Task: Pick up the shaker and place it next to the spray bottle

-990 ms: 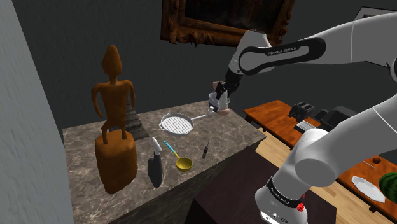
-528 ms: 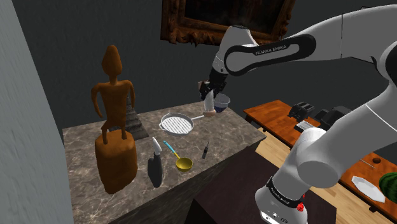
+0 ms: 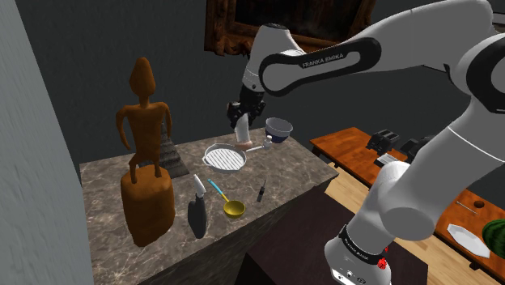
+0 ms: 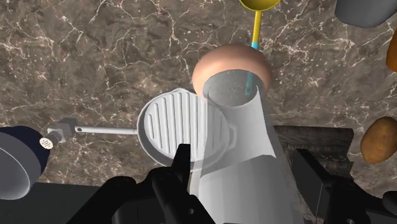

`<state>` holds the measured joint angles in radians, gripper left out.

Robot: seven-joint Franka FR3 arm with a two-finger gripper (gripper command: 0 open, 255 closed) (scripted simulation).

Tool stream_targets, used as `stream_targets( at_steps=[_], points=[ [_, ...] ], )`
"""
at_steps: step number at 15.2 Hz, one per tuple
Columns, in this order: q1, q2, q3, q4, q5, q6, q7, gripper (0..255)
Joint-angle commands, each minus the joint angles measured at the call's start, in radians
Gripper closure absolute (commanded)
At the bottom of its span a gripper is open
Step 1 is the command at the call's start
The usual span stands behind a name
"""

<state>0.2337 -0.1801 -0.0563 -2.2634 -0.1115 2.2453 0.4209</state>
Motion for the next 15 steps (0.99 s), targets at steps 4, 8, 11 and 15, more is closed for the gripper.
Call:
stream_targets(
  at_steps=[4, 8, 11, 15],
  points=[
    [0.044, 0.113, 0.062, 0.120, -0.006, -0.016, 0.110, 255],
    [0.080, 0.212, 0.101, 0.241, -0.020, -0.047, 0.190, 255],
    [0.109, 0.293, 0.125, 0.346, -0.034, -0.077, 0.245, 255],
    [0.139, 0.378, 0.142, 0.447, -0.050, -0.100, 0.296, 255]
  ],
)
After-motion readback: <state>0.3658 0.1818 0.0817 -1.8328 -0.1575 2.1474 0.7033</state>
